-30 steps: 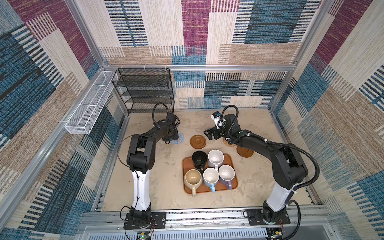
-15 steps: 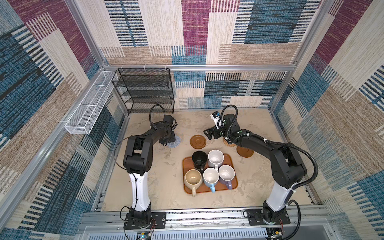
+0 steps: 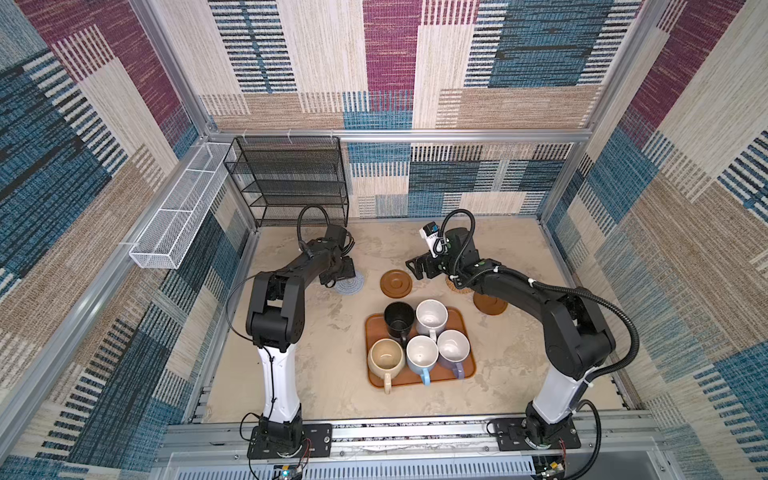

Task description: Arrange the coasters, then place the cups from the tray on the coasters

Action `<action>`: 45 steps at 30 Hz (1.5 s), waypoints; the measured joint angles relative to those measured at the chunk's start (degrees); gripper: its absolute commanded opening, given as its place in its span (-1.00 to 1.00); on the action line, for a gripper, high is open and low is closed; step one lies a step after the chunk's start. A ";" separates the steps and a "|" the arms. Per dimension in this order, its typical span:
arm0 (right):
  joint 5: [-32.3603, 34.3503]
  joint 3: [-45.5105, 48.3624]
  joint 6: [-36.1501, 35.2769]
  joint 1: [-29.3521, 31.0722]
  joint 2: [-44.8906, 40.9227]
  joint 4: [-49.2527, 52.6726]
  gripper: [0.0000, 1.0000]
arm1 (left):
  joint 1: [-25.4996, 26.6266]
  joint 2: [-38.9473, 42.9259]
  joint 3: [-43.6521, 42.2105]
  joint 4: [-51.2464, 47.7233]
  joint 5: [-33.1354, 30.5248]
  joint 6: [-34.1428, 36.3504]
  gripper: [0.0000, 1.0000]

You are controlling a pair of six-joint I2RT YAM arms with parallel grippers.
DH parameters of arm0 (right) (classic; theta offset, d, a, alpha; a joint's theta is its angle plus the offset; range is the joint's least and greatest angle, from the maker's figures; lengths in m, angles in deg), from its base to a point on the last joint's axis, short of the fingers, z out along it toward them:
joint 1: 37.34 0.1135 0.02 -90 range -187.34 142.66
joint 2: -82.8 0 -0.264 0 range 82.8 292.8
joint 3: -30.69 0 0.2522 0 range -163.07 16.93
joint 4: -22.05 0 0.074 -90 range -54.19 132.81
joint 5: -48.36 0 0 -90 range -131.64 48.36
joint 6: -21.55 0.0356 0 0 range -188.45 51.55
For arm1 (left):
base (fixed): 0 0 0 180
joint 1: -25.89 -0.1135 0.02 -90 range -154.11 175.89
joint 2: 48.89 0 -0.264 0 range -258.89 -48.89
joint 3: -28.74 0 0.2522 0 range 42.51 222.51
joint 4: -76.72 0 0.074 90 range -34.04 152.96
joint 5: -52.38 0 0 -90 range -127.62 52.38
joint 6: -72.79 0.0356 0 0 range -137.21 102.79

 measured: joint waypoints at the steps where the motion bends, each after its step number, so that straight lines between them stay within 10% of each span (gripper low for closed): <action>1: 0.22 0.00 0.00 0.02 -0.33 0.04 0.99 | 0.00 0.28 0.39 -0.35 -0.02 0.02 0.46; 6: 1.05 0.42 0.02 0.35 -3.15 0.46 1.00 | 0.37 5.29 -0.22 -1.20 -0.02 0.13 0.97; 14: 5.95 5.90 3.23 0.70 -12.66 -1.14 1.00 | 5.88 17.84 -8.98 3.87 4.50 1.46 1.00; 24: 9.79 11.13 5.51 0.66 -16.92 -5.03 0.92 | 9.46 8.55 -3.56 5.55 13.75 1.46 0.50; 45: 8.46 11.28 3.76 0.66 -13.53 -2.12 0.91 | 14.38 -13.09 17.22 -7.17 6.75 3.56 0.08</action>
